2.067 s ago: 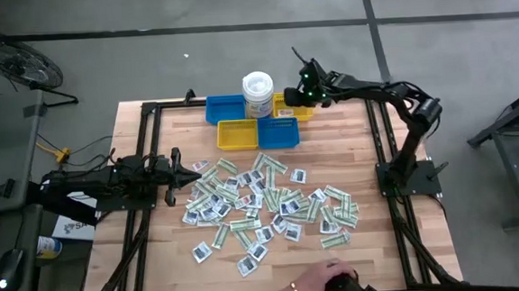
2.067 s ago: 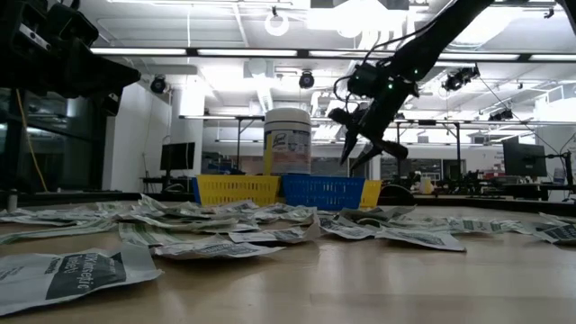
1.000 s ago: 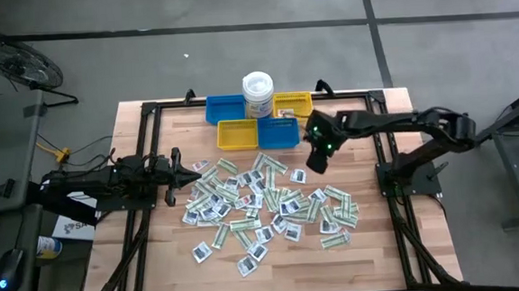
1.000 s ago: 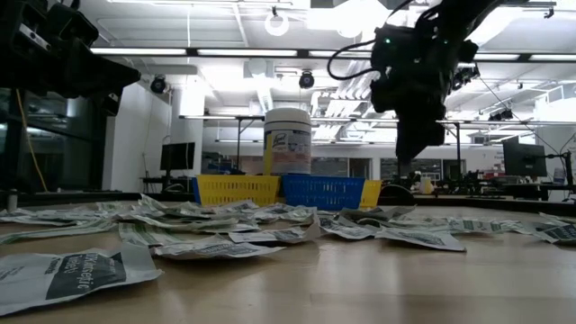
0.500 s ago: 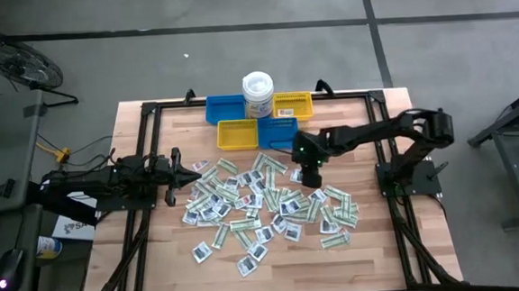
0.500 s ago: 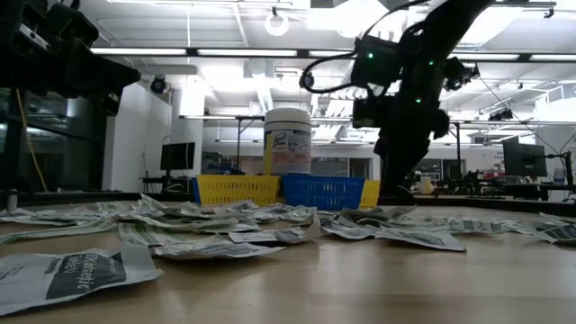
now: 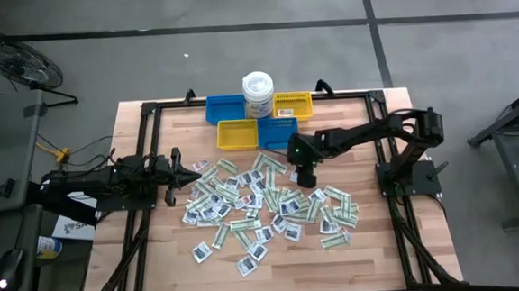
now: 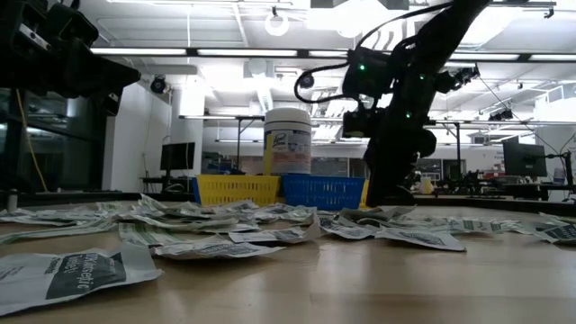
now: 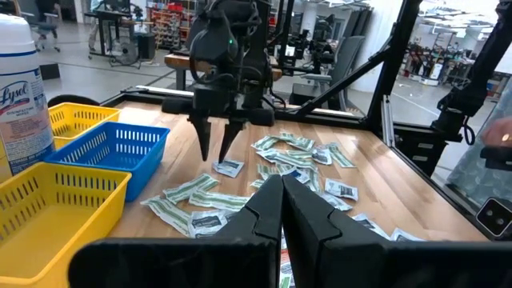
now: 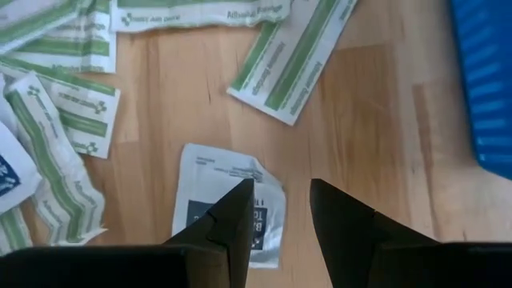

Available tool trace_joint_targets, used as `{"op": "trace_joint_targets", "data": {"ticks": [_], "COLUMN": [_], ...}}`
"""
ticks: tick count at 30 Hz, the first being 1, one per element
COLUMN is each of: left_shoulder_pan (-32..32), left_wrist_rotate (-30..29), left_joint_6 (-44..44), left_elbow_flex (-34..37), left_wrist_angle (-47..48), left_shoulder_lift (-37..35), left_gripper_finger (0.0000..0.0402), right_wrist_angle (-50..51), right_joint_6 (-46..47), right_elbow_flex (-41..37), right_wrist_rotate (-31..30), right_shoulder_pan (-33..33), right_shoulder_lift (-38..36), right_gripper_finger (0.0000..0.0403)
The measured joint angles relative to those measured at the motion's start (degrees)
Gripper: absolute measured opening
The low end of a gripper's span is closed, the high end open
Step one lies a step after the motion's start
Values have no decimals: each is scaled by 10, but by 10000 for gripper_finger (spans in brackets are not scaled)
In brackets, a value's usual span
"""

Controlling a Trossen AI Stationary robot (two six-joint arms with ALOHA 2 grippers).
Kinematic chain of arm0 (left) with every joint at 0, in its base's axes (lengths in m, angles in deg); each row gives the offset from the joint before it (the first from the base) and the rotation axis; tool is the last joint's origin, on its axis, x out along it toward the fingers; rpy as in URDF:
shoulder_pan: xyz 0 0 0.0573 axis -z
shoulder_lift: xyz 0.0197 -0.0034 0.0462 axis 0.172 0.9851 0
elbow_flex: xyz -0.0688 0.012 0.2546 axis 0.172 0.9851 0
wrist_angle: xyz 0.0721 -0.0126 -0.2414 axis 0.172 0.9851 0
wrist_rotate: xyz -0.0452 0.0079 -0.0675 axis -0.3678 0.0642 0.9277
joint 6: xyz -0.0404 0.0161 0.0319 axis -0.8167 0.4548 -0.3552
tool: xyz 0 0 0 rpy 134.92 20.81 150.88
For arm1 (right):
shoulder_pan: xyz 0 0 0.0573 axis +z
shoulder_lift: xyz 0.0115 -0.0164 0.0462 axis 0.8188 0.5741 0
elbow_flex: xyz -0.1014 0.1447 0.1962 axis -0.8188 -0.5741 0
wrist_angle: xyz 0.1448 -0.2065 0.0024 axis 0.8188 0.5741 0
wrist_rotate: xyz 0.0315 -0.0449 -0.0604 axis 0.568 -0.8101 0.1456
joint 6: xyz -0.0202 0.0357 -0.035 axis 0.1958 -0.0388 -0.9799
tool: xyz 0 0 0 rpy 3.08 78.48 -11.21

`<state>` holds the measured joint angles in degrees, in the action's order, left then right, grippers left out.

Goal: Pick & Place First Aid Supplies
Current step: Put the black towelette pack into the right blue bin

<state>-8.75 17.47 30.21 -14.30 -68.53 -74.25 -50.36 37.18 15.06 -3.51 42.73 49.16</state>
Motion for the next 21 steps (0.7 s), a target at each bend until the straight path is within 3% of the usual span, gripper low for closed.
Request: {"op": "trace_joint_targets", "data": {"ticks": [10,21], "left_shoulder_pan": [0,0], "left_wrist_rotate": [0,0], "left_joint_6": [0,0], "left_elbow_flex": [0,0], "left_wrist_angle": [0,0], "left_shoulder_lift": [0,0], "left_gripper_finger": [7,7], "right_wrist_angle": [-7,11], "right_joint_6": [-1,0], "right_elbow_flex": [0,0], "right_wrist_rotate": [1,3], "right_shoulder_pan": [0,-1], "right_shoulder_lift": [12,12], "right_gripper_finger": [111,9]}}
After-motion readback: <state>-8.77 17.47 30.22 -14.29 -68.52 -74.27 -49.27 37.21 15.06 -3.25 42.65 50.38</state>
